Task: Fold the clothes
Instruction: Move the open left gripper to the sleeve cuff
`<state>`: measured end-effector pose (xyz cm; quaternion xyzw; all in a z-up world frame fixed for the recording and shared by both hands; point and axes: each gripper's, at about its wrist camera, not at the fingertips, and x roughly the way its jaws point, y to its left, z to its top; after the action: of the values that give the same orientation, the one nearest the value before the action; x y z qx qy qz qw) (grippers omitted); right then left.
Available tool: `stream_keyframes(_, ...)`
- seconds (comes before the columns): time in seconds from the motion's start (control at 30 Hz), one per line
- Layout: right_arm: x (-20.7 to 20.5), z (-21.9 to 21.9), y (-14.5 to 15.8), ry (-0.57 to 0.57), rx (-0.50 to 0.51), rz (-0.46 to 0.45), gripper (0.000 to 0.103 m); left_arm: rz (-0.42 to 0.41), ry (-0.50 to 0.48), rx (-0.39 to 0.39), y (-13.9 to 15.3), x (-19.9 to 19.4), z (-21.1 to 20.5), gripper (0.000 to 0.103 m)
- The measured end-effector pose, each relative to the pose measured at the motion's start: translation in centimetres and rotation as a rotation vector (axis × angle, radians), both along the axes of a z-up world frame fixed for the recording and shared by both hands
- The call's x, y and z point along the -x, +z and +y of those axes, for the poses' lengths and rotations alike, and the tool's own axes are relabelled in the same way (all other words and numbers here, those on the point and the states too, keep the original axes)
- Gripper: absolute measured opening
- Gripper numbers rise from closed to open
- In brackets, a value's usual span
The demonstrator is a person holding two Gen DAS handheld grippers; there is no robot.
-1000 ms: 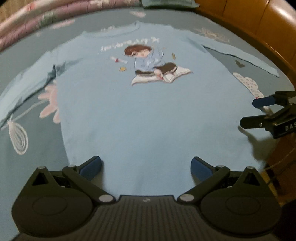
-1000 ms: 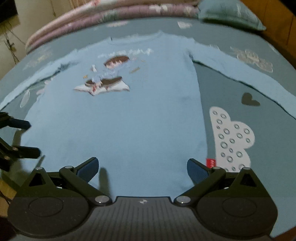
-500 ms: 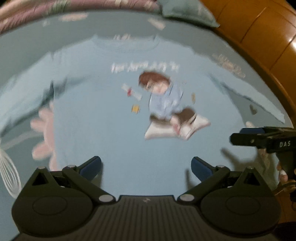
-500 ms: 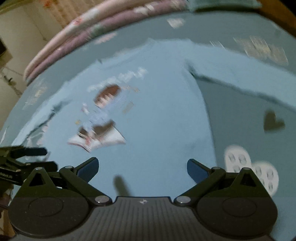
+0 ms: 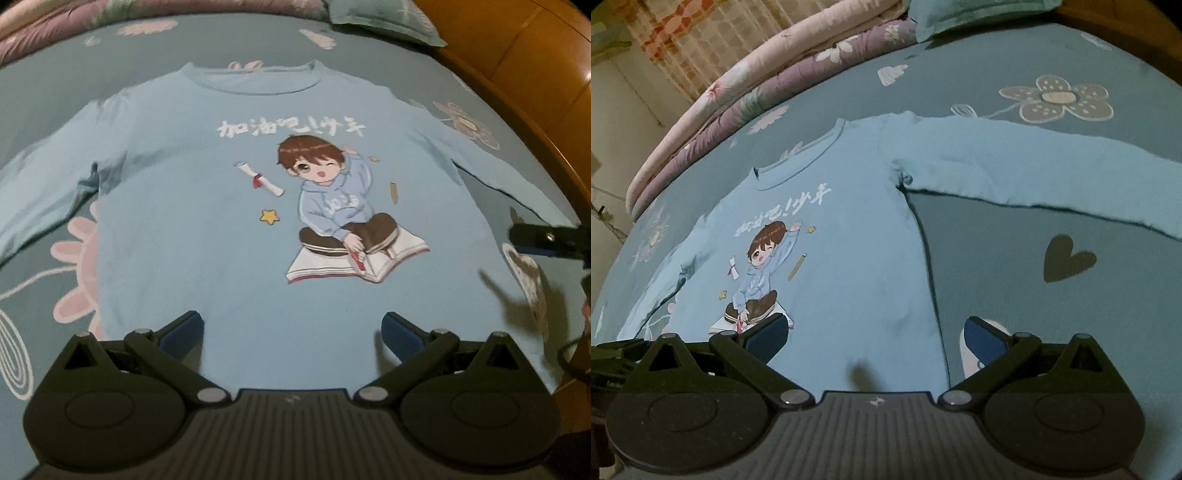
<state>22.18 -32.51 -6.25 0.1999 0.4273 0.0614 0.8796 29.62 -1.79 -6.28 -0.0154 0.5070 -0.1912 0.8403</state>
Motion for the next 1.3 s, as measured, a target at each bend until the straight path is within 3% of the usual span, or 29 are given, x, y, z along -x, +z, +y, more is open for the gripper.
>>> stream_keyframes(0.13, -0.3, -0.1, 0.3, 0.017, 0.012, -0.012, 0.103, -0.013, 0.030, 0.031, -0.3, 0.0, 0.4, 0.102)
stream_keyframes(0.37, -0.8, -1.2, 0.7, -0.017, 0.007, -0.022, 0.103, -0.033, -0.013, -0.015, -0.5, 0.2, -0.3, 0.102)
stream_keyframes(0.5, -0.9, -1.2, 0.5, -0.016, -0.003, -0.026, 0.103, -0.001, 0.046, 0.028, -0.2, -0.4, 0.4, 0.102)
stream_keyframes(0.77, -1.0, -0.9, 0.5, -0.004, -0.010, -0.023, 0.103, -0.062, 0.198, 0.033, 1.6, -0.6, 4.0, 0.102)
stream_keyframes(0.87, -1.0, -0.4, 0.4, 0.022, -0.020, -0.011, 0.103, -0.086, 0.312, 0.046, 2.1, -0.1, 6.7, 0.100)
stream_keyframes(0.97, -1.1, 0.3, 0.5, 0.054, -0.024, -0.002, 0.103, -0.101, 0.477, 0.098, 2.2, 0.9, 10.6, 0.091)
stream_keyframes(1.3, -2.4, 4.8, 2.5, 0.197, 0.040, -0.017, 0.103, -0.188, 1.042, 0.438, 0.5, 8.3, 25.9, 0.088)
